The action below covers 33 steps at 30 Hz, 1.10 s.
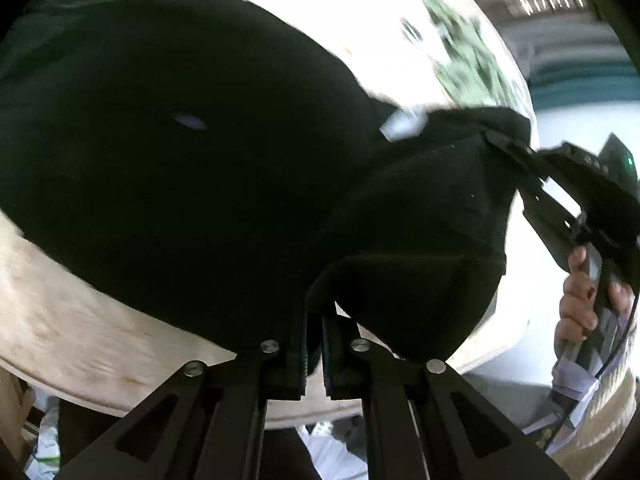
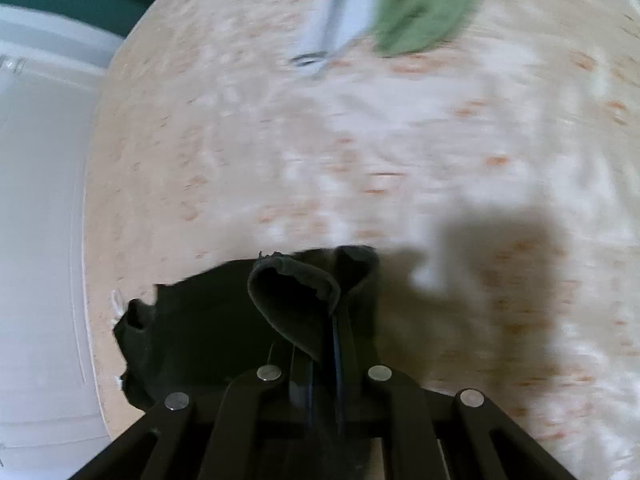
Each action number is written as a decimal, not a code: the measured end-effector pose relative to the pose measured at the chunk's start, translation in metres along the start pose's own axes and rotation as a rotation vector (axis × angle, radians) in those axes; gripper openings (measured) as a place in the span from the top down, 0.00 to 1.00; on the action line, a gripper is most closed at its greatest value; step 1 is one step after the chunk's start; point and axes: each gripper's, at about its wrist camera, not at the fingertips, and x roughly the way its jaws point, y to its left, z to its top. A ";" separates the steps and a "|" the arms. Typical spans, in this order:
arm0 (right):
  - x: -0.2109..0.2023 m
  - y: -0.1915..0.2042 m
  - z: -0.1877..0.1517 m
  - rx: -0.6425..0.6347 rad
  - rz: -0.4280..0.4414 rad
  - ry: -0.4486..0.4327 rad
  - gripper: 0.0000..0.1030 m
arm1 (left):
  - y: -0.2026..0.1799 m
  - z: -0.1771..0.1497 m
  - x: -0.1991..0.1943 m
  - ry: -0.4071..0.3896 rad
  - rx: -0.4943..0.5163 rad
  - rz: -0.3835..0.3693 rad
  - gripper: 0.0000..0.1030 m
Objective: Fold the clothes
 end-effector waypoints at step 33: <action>0.313 0.319 -0.011 -0.242 0.178 0.362 0.42 | 0.350 0.112 -0.119 -0.335 -0.811 -0.145 0.91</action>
